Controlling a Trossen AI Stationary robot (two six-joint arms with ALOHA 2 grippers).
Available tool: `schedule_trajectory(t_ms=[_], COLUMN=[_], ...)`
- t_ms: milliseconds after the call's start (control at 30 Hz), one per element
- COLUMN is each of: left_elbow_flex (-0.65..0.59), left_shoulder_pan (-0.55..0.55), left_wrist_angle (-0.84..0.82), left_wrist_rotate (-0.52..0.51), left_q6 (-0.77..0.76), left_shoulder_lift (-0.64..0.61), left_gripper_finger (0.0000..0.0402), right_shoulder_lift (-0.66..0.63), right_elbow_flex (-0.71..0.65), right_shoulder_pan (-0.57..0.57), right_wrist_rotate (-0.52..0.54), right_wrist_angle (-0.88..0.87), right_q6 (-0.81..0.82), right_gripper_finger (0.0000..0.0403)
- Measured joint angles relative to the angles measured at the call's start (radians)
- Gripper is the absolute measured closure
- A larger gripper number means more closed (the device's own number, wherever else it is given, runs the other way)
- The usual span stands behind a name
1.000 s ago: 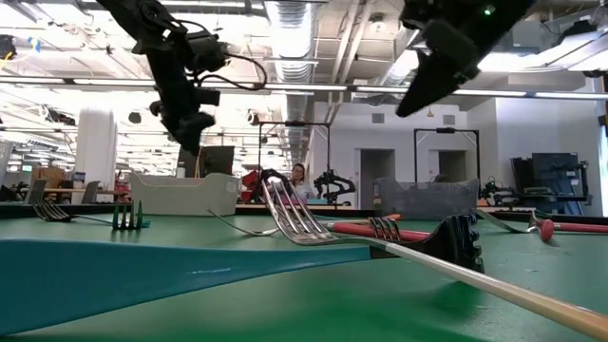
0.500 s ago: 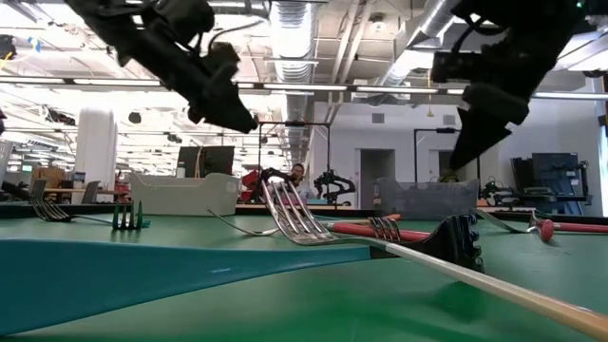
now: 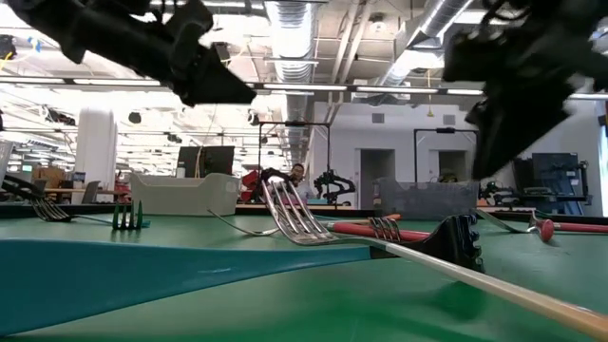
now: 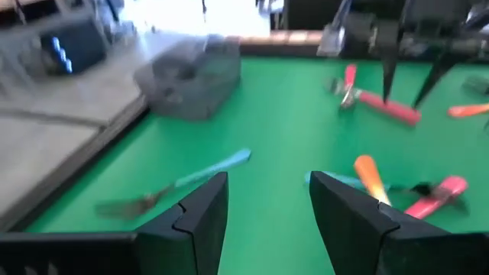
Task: Sort silverware by color (type)
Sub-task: Put the orange fork into the transparent bin
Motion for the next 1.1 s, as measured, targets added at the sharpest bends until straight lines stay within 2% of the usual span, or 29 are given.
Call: schedule_trajectory(t_ms=[100, 267, 367, 600, 700, 900, 1100], left_elbow_flex=[-0.018, -0.018, -0.018, -0.018, -0.018, -0.018, -0.018], left_shoulder_pan=[-0.048, -0.088, -0.095, -0.101, -0.100, -0.100, -0.100], left_wrist_angle=[0.086, 0.094, 0.084, 0.069, 0.053, 0.019, -0.034], left_wrist_rotate=[-0.041, -0.132, -0.188, -0.187, -0.183, -0.182, -0.182], left_q6=[0.048, 0.088, 0.079, 0.101, 0.099, 0.074, 0.017], left_shoulder_lift=[0.000, 0.000, 0.000, 0.000, 0.000, 0.001, 0.001], left_gripper_finger=[0.0229, 0.0229, 0.0229, 0.0229, 0.0229, 0.0229, 0.0229], right_shoulder_lift=[0.000, 0.000, 0.000, 0.007, 0.018, 0.065, 0.180], right_elbow_flex=[0.040, 0.136, 0.175, 0.179, 0.179, 0.177, 0.175], right_shoulder_pan=[0.040, 0.080, 0.088, 0.084, 0.067, -0.010, -0.107], right_wrist_rotate=[-0.074, -0.080, -0.080, -0.080, -0.076, 0.032, -0.024], right_wrist_angle=[-0.077, -0.227, -0.248, -0.148, -0.035, 0.147, 0.253], right_q6=[0.012, 0.057, 0.075, 0.041, -0.063, -0.221, -0.304], right_gripper_finger=[0.0225, 0.0225, 0.0225, 0.0225, 0.0227, 0.0236, 0.0234])
